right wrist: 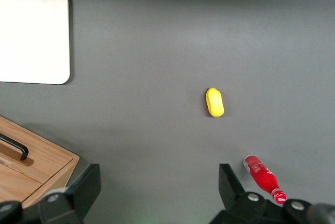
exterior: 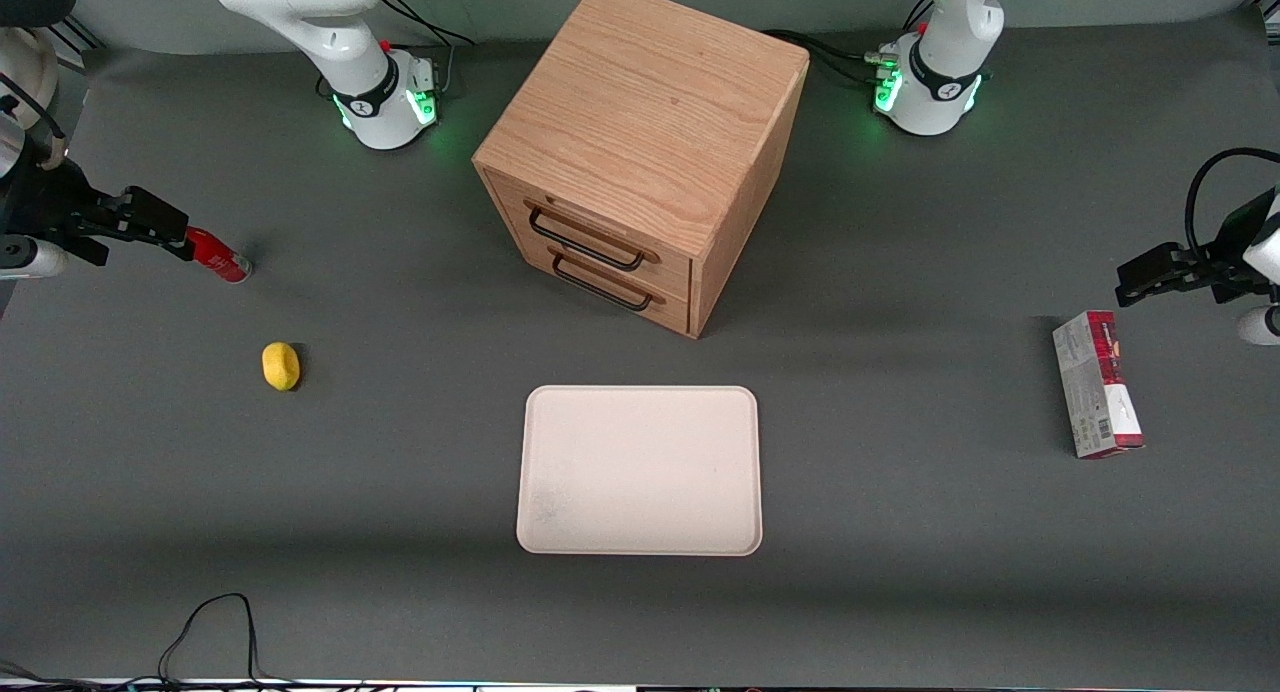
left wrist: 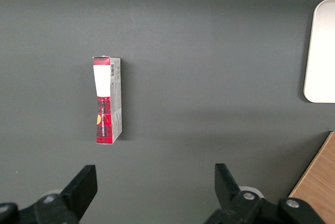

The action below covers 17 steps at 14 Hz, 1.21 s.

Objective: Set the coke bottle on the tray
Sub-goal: 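Lower the open right gripper over the cap end of the red Coca-Cola bottle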

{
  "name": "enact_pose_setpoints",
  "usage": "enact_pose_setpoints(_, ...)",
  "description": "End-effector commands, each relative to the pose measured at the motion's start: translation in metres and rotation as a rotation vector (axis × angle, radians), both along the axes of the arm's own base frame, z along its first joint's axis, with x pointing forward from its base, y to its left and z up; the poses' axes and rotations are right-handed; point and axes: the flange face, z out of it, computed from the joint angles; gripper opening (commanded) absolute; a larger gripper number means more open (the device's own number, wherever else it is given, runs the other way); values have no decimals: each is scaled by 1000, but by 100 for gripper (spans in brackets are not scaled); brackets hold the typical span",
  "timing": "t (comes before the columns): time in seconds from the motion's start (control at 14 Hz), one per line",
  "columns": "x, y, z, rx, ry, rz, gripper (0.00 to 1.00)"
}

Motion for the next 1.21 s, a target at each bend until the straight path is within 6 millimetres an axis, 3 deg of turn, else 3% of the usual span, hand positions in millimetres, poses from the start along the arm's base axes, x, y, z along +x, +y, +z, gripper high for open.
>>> enact_pose_setpoints(0.0,3,-1,8,9,-5,-6,100)
enact_pose_setpoints(0.14,3,-2,-2,6,16,-4,100)
enact_pose_setpoints(0.36,-20,-25,-44,-45,115,-9,100)
enact_pose_setpoints(0.5,-42,-73,-69,-38,113,37,100)
enact_pose_setpoints(0.71,-80,-162,-118,8,46,49,100)
enact_pose_setpoints(1.0,-137,-223,-193,28,-41,75,100)
enact_pose_setpoints(1.14,-165,-243,-227,51,-80,91,100)
